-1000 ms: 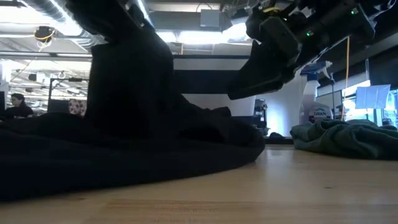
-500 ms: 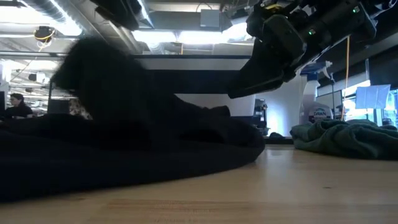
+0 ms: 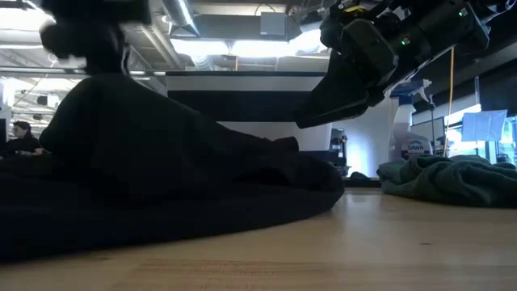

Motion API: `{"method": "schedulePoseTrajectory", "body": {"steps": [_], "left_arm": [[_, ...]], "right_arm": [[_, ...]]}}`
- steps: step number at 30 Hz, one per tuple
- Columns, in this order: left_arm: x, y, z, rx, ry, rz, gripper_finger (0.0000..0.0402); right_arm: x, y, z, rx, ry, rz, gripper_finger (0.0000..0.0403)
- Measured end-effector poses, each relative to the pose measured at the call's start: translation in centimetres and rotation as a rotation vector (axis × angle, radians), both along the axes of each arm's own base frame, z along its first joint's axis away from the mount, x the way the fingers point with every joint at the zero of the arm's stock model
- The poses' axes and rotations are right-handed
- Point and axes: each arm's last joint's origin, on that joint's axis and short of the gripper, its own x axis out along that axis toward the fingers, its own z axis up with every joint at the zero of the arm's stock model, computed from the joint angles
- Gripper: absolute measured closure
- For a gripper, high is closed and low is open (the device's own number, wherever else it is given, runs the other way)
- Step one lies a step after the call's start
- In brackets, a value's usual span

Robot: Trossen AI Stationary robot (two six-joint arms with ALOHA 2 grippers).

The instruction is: Fold Laundry from Bin

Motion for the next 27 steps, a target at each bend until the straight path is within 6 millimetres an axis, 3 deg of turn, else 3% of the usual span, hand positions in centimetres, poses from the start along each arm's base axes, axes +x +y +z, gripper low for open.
{"method": "schedulePoseTrajectory", "body": {"steps": [5, 13, 18, 27], "left_arm": [[-0.2, 2.6, -2.3, -0.087, 0.078, 0.076, 0.0269], [0.3, 6.4, -3.7, -0.077, 0.112, 0.067, 0.0269], [0.2, 8.8, -4.5, -0.193, 0.1, 0.091, 0.0269], [-0.6, 10.0, -7.3, -0.398, 0.039, -0.015, 0.028]], "right_arm": [[0.0, 0.0, 0.0, 0.001, 0.0, -0.001, 0.0166], [0.0, 0.0, 0.0, 0.001, 0.0, -0.001, 0.0166], [0.0, 0.0, 0.0, 0.0, 0.0, -0.002, 0.0166], [0.0, 0.0, 0.0, -0.006, 0.003, 0.003, 0.0166]]}}
